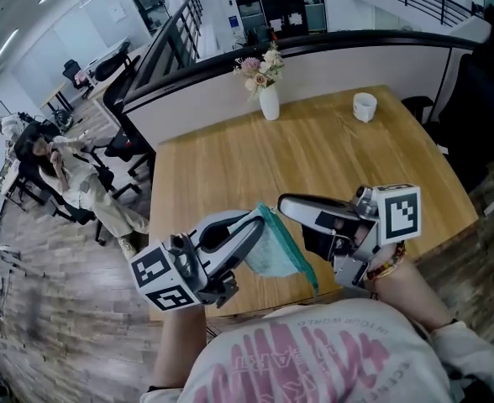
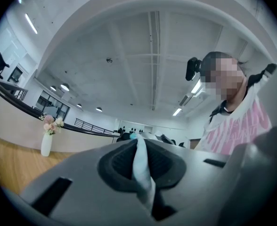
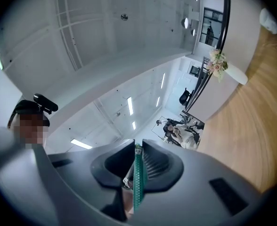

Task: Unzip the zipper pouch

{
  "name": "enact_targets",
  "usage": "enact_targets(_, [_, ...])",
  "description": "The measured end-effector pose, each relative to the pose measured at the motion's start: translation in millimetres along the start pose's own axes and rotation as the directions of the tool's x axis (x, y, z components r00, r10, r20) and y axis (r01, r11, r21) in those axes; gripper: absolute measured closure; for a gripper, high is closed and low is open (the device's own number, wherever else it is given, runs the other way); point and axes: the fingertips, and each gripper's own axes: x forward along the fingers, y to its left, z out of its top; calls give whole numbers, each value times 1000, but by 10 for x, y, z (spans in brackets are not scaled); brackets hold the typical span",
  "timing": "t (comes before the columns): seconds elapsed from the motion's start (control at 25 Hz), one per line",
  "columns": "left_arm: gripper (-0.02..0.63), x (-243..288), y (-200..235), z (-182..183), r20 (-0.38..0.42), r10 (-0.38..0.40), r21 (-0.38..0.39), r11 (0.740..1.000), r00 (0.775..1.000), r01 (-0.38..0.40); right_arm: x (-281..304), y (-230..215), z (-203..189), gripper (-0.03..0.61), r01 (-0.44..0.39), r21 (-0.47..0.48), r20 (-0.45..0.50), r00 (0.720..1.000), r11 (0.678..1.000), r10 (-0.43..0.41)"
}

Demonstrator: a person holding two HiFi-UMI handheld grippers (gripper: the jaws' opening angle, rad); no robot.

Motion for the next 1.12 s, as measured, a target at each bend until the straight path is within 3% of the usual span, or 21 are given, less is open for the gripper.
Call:
enact_targets(0.28, [591, 50, -46, -2, 33, -86, -70, 994, 996, 88, 13, 91, 51, 535, -16, -8, 38, 999, 1000, 16])
enact_targets(0.48, [591, 44, -59, 17, 102, -148, -178, 970, 984, 165, 34, 131, 56, 537, -18, -20, 35, 999, 1000, 19])
enact_targets(0.68, [592, 57, -27, 14, 188, -177, -301, 926, 966, 229, 55, 158, 83, 537, -28, -47, 36, 999, 999, 30])
enact_targets(0.88, [592, 50, -4, 18, 233, -191, -359, 895, 954, 266, 54, 152, 93, 537, -33, -106, 37, 999, 994, 38])
enact_targets(1.12, [592, 86, -2, 73, 310, -280, -448, 800, 908, 400, 91, 284, 143, 540, -85, -297, -50, 996, 951, 73])
